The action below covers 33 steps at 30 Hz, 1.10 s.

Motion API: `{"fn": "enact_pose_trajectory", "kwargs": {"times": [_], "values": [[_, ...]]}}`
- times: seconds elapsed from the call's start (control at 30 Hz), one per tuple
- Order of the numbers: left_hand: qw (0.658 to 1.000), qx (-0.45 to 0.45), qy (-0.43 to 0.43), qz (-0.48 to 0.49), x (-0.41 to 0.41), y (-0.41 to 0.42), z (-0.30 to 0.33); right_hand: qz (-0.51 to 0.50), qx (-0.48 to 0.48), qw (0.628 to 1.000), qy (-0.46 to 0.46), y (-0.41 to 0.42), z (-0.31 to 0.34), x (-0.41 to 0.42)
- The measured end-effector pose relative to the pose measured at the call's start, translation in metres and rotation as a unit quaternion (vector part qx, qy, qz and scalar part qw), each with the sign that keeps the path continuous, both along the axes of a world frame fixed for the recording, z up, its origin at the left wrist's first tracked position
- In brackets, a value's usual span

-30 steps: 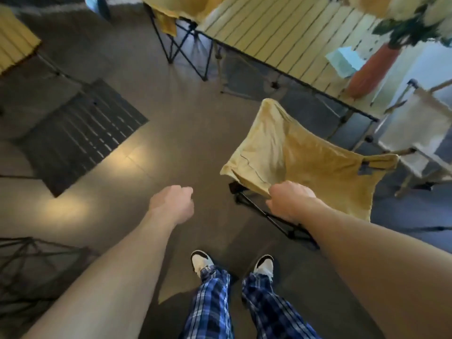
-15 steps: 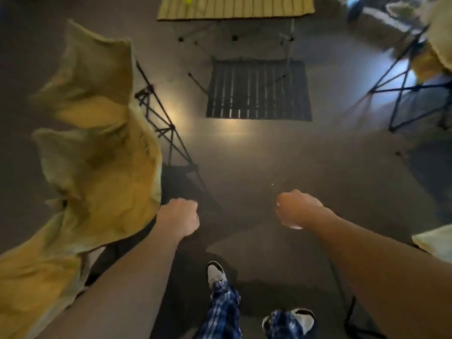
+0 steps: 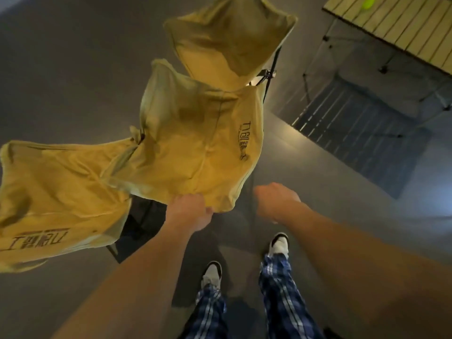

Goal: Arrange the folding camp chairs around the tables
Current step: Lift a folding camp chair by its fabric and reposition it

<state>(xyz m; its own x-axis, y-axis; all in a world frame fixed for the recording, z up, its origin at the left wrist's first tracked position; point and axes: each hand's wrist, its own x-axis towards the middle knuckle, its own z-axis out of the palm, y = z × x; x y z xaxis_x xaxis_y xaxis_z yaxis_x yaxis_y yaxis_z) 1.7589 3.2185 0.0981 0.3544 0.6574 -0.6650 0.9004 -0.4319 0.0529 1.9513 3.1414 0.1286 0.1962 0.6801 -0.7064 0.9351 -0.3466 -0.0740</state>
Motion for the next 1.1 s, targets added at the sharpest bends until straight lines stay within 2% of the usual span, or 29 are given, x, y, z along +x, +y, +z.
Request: {"fn": "enact_pose_trajectory", "kwargs": {"times": [0.17, 0.3, 0.53, 0.67, 0.83, 0.97, 1.1], "values": [[0.993, -0.042, -0.009, 0.11, 0.062, 0.016, -0.027, 0.054, 0.033, 0.997, -0.038, 0.05, -0.006, 0.073], [0.974, -0.096, -0.001, 0.204, 0.11, 0.019, -0.05, 0.104, 0.052, 0.992, -0.047, 0.095, -0.014, 0.127], [0.957, -0.056, 0.0, 0.286, 0.137, 0.014, -0.09, 0.192, 0.067, 0.978, -0.056, 0.147, -0.051, 0.156], [0.965, -0.052, 0.01, 0.255, 0.131, 0.016, -0.099, 0.216, 0.074, 0.971, -0.073, 0.149, -0.072, 0.155], [0.974, -0.126, 0.067, 0.173, 0.11, 0.004, -0.098, 0.254, 0.057, 0.959, -0.111, 0.144, -0.084, 0.15], [0.968, -0.195, 0.127, 0.096, 0.065, -0.009, -0.092, 0.265, -0.029, 0.95, -0.16, 0.131, -0.095, 0.16], [0.953, -0.217, 0.196, 0.079, 0.038, 0.003, -0.092, 0.174, -0.136, 0.963, -0.157, 0.111, -0.106, 0.159]]}}
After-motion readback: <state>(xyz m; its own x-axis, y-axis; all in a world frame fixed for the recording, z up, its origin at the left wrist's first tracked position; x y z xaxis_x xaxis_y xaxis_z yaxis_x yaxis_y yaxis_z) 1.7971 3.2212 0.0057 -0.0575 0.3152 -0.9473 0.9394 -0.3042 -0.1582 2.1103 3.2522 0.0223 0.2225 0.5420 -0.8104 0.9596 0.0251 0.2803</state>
